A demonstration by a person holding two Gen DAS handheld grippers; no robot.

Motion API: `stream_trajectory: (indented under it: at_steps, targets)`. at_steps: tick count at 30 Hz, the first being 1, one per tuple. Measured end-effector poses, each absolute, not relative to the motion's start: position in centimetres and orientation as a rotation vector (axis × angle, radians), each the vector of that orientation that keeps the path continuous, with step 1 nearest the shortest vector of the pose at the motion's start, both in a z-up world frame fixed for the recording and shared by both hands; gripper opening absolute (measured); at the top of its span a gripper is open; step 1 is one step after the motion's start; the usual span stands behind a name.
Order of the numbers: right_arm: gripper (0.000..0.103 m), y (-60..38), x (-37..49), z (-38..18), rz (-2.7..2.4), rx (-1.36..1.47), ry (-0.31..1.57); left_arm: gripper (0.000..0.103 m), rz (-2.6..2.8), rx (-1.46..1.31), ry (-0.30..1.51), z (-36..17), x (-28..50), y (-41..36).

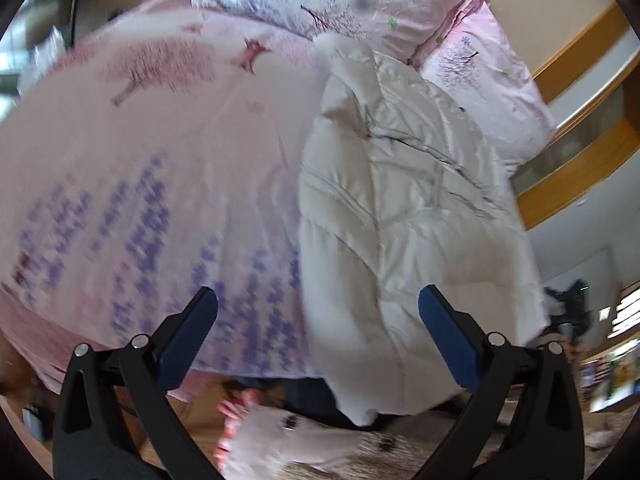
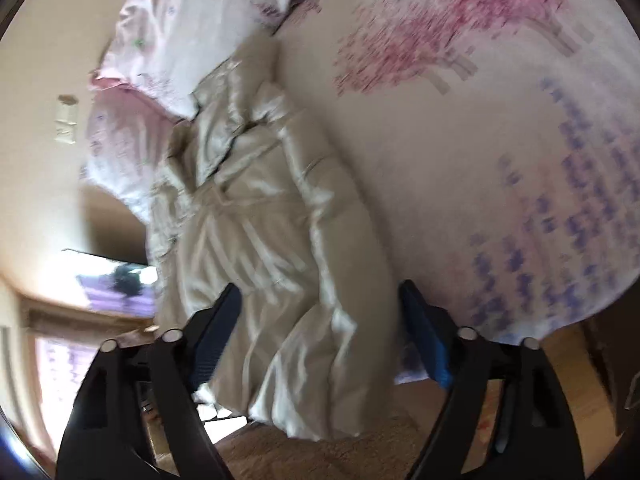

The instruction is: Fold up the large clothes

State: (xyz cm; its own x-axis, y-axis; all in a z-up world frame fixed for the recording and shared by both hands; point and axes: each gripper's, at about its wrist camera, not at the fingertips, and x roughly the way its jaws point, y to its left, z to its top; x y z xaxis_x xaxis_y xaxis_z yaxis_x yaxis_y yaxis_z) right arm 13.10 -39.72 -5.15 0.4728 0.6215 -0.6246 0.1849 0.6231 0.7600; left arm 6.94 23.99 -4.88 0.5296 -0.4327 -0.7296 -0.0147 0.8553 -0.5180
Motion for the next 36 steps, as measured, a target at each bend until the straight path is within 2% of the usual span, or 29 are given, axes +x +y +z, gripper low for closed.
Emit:
stream_trajectory:
  at_steps: [4, 8, 16, 18, 19, 21, 22, 23, 26, 30, 36]
  targets:
    - [0.073, -39.0, 13.1, -5.3, 0.393, 0.894, 1.079, 0.098, -0.308, -0.575, 0.988, -5.4, 6.6, 24.0]
    - [0.072, -38.6, 12.7, -5.6, 0.438, 0.887, 1.09, 0.078, -0.368, -0.665, 1.014, -6.1, 6.3, 23.8]
    - [0.072, -36.9, 12.1, -5.4, 0.519, 0.86, 1.1, 0.073, -0.441, -0.716, 1.055, -6.6, 4.8, 21.7]
    - [0.071, -36.5, 12.2, -5.4, 0.529, 0.856, 1.099, 0.065, -0.448, -0.727, 1.062, -6.8, 4.7, 21.3]
    - [0.067, -36.3, 12.1, -5.4, 0.533, 0.853, 1.098, 0.063, -0.446, -0.733, 1.062, -6.9, 4.6, 21.0]
    - [0.057, -36.2, 12.0, -5.5, 0.529, 0.849, 1.098, 0.052, -0.434, -0.737, 1.054, -6.8, 4.7, 20.8]
    - [0.047, -36.2, 11.9, -5.5, 0.521, 0.851, 1.093, 0.047, -0.425, -0.737, 1.049, -6.7, 4.7, 20.8]
    - [0.04, -36.3, 11.7, -5.5, 0.516, 0.851, 1.086, 0.037, -0.415, -0.737, 1.046, -6.6, 4.8, 20.9]
    - [0.03, -36.5, 11.4, -4.8, 0.507, 0.857, 1.039, 0.024, -0.397, -0.75, 1.029, -6.3, 4.8, 21.3]
    - [0.024, -36.3, 11.4, -3.3, 0.493, 0.831, 0.963, 0.016, -0.388, -0.749, 0.981, -5.3, 5.0, 21.9]
    - [0.019, -35.6, 11.4, 0.7, 0.48, 0.796, 0.786, 0.012, -0.373, -0.72, 0.886, -2.6, 6.1, 22.2]
